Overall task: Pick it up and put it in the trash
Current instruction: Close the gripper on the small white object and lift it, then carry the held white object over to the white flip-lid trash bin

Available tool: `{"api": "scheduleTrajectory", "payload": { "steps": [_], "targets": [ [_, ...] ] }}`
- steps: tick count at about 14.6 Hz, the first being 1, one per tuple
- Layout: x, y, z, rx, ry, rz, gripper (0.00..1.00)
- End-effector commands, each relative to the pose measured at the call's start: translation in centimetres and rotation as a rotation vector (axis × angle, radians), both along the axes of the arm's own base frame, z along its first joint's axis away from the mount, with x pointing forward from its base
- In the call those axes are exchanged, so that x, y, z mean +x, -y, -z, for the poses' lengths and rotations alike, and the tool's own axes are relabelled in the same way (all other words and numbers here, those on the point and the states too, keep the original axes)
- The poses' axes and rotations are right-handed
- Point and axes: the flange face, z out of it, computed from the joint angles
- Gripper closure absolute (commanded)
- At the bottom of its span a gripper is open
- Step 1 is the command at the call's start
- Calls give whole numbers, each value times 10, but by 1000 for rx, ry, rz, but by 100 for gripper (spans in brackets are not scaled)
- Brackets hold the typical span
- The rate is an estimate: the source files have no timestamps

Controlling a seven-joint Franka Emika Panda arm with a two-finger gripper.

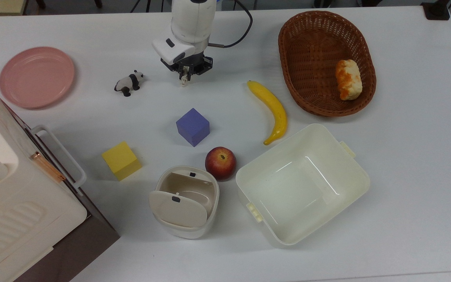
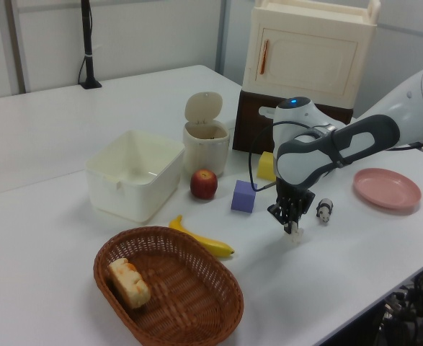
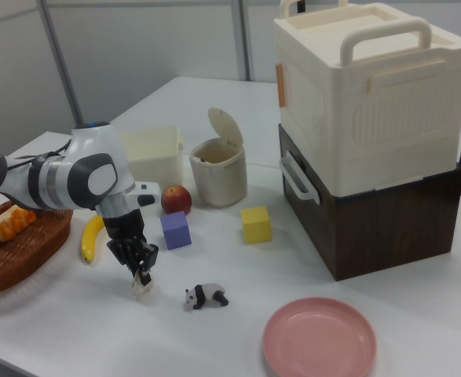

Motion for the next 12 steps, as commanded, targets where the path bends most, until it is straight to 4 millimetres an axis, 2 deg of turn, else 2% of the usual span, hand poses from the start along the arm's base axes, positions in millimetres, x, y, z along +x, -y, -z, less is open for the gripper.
{"api": "scheduleTrajectory", "payload": {
  "steps": [1, 2, 5, 8, 10, 12],
  "targets": [
    [10, 1, -10, 3, 44, -15, 96],
    [15, 2, -17, 6, 60, -1, 96],
    [42, 10, -61, 27, 138, 44, 96],
    [60, 14, -107, 65, 129, 92, 96],
    [69, 19, -125, 68, 152, 105, 96],
    [87, 19, -134, 84, 175, 114, 96]
  ]
}}
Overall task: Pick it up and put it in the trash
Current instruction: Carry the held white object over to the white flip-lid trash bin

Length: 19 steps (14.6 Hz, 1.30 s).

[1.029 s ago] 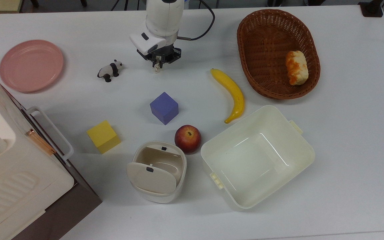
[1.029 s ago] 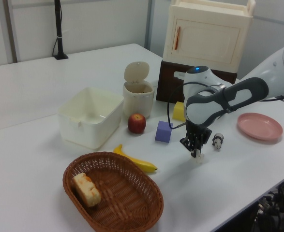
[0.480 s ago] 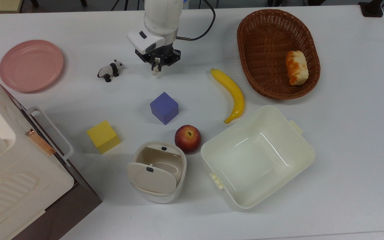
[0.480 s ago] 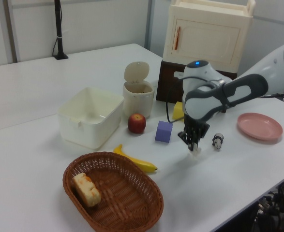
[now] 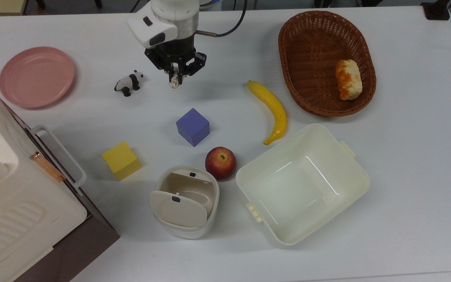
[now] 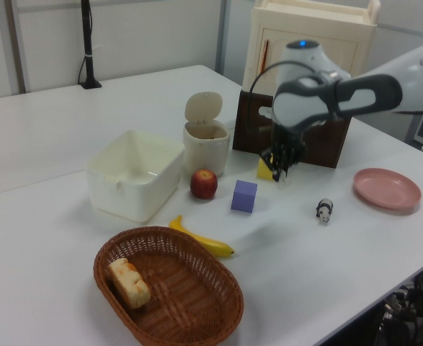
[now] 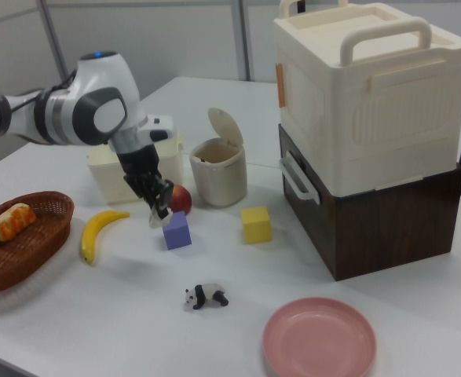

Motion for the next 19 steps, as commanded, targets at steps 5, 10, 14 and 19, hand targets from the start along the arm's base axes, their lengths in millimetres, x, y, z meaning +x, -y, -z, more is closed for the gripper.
{"api": "scheduleTrajectory", "payload": {
  "steps": [5, 10, 14, 19],
  "targets": [
    [62, 3, -26, 34, -26, 29, 97],
    [97, 1, -48, 89, 58, 48, 97],
    [132, 9, -60, 94, 149, 60, 98],
    [158, 17, -63, 95, 319, 56, 98]
  ]
}}
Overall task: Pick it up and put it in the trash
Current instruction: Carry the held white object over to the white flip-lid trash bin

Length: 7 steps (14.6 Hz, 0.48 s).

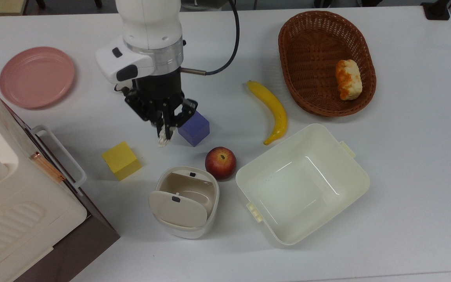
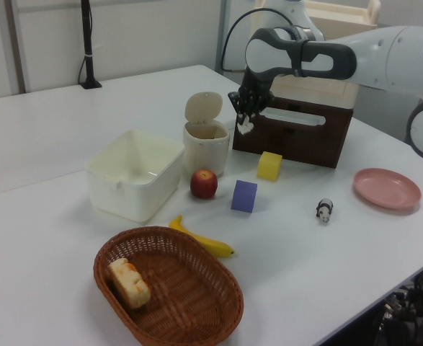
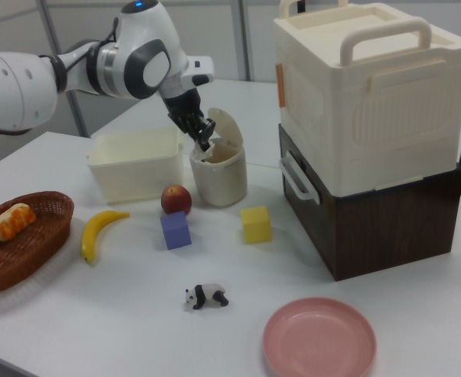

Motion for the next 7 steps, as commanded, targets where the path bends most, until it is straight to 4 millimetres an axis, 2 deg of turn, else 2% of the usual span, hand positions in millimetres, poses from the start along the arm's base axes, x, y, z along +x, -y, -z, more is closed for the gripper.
{"api": "scheduleTrajectory", "payload": {
  "steps": [1, 7],
  "targets": [
    [22, 7, 11, 12, 95, 11, 98],
    [35, 10, 24, 10, 173, 10, 98]
  ]
}}
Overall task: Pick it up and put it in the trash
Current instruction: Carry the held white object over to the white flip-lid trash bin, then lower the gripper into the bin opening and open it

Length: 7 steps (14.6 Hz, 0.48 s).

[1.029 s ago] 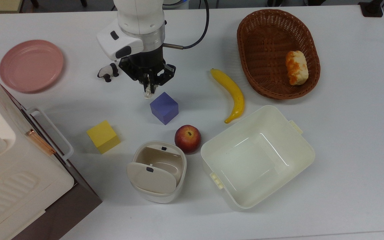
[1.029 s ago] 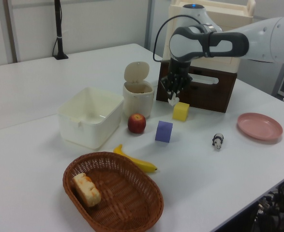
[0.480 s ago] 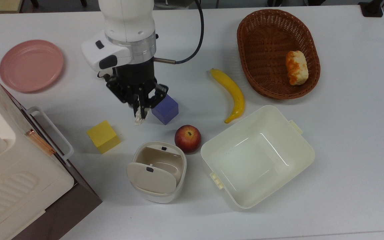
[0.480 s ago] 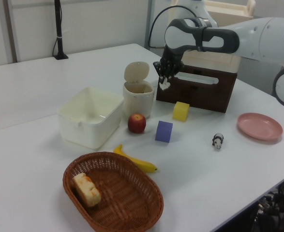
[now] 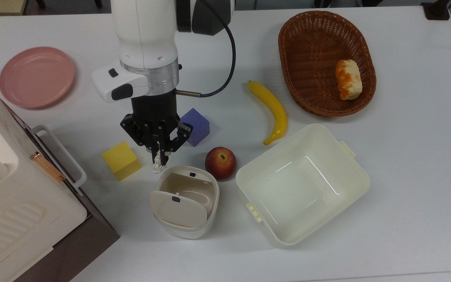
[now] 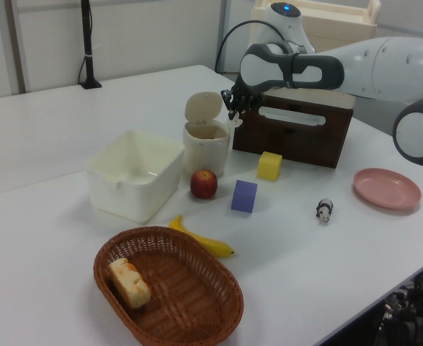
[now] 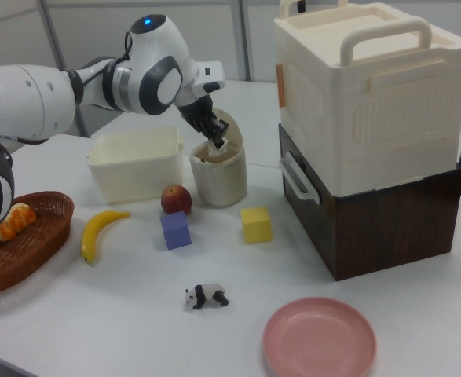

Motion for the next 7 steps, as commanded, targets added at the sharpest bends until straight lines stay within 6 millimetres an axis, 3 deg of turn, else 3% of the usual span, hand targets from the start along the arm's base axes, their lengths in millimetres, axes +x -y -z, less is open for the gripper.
{"api": "scheduleTrajectory", "payload": {
  "steps": [1, 7],
  "targets": [
    [12, 3, 8, 7, 60, 6, 98],
    [27, -3, 20, -1, 127, -9, 98]
  ]
}}
